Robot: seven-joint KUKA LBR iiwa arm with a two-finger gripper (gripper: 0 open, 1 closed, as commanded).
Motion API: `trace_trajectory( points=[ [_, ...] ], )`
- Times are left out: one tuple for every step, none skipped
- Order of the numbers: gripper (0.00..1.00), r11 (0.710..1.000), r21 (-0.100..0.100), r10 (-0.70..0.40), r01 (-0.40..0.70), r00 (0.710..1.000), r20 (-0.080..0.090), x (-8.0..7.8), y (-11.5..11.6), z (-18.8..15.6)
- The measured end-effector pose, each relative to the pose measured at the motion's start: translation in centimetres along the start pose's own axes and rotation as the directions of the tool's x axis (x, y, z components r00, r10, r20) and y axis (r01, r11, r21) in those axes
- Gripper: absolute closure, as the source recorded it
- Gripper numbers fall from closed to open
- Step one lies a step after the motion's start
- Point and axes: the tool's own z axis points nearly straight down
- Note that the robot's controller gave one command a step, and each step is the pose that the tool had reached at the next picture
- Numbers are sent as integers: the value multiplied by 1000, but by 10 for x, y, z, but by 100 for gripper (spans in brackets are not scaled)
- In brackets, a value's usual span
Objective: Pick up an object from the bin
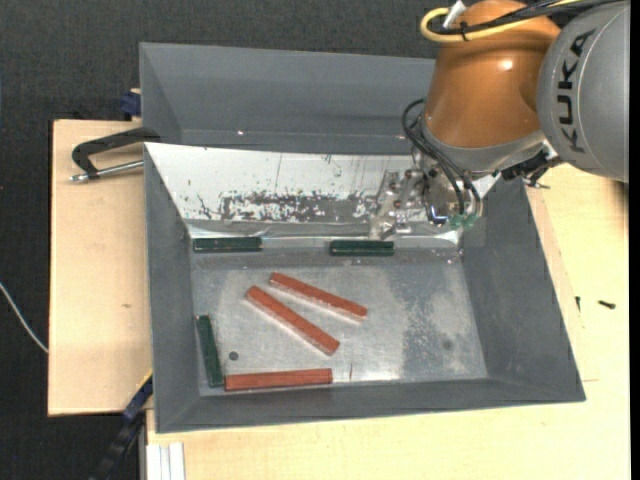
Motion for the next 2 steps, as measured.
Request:
trace_trajectory(
  points=[
    [100,1000,0,25,-25,1000,0,-13,6,-36],
    [100,1000,0,31,-31,1000,1,-4,5,10]
  ],
)
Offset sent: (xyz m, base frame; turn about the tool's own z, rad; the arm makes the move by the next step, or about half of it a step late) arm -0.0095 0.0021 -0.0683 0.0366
